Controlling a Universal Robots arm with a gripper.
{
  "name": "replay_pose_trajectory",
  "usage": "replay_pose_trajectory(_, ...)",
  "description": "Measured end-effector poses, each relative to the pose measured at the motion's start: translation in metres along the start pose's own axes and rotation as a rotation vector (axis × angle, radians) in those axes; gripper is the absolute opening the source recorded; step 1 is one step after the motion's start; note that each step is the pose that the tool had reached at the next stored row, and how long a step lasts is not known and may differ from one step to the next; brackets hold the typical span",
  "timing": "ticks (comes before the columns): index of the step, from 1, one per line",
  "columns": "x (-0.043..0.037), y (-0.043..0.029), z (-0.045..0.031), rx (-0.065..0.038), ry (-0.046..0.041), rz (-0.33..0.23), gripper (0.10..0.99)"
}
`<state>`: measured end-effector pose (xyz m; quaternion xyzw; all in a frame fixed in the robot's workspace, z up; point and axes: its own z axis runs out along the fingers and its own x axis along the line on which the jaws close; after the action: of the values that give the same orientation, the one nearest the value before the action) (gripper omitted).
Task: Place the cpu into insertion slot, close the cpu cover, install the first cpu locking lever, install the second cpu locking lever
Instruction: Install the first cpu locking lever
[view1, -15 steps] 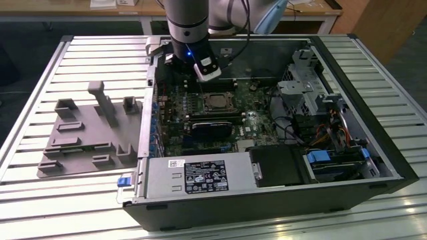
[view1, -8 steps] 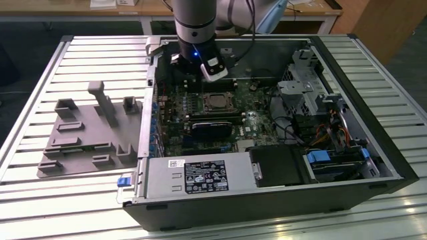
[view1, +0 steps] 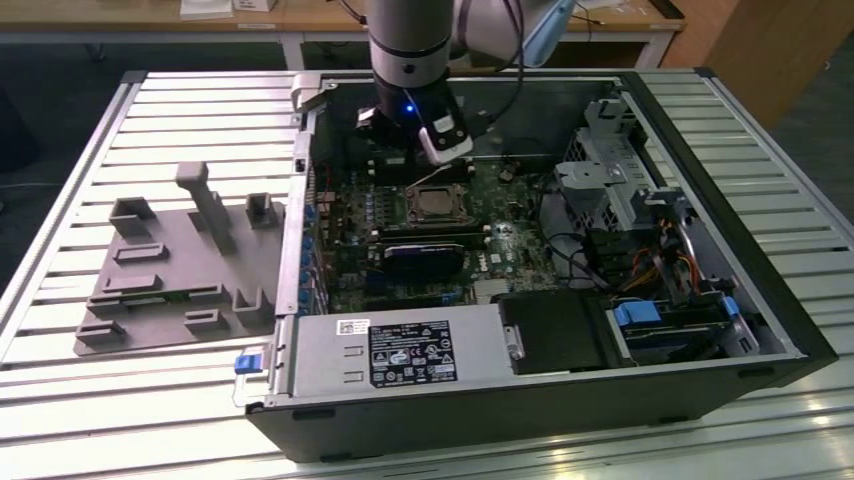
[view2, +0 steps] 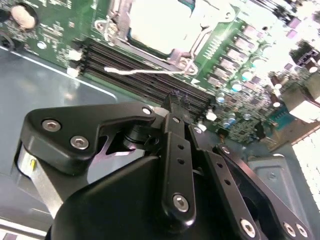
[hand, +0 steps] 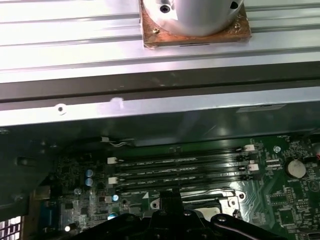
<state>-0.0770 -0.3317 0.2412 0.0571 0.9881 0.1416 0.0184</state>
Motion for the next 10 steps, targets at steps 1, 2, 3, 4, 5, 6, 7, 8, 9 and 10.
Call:
replay_pose_trajectory(1, -0.0021, 0.0002, 0.0002, 0.0, 0.0, 0.0, 0.106)
replay_pose_trajectory(2, -0.0036, 0.0003, 0.0003, 0.0, 0.0001, 0.0, 0.106)
replay_pose_trajectory(3, -0.0048, 0.0005, 0.0004, 0.0, 0.0001, 0.0, 0.106)
replay_pose_trajectory(4, -0.0057, 0.0005, 0.0004, 0.0, 0.0001, 0.0, 0.106)
replay_pose_trajectory(5, -0.0061, 0.0005, 0.0005, 0.0, 0.0001, 0.0, 0.106)
replay_pose_trajectory(6, -0.0063, 0.0006, 0.0005, 0.0, 0.0, 0.0, 0.106)
replay_pose_trajectory(7, -0.0063, 0.0006, 0.0005, 0.0, 0.0, 0.0, 0.106)
replay_pose_trajectory(8, -0.0063, 0.0006, 0.0005, 0.0, 0.0, 0.0, 0.106)
replay_pose_trajectory(9, -0.0064, 0.0006, 0.0005, 0.0, 0.0, 0.0, 0.106)
replay_pose_trajectory(10, -0.0064, 0.0006, 0.0006, 0.0, 0.0, 0.0, 0.106)
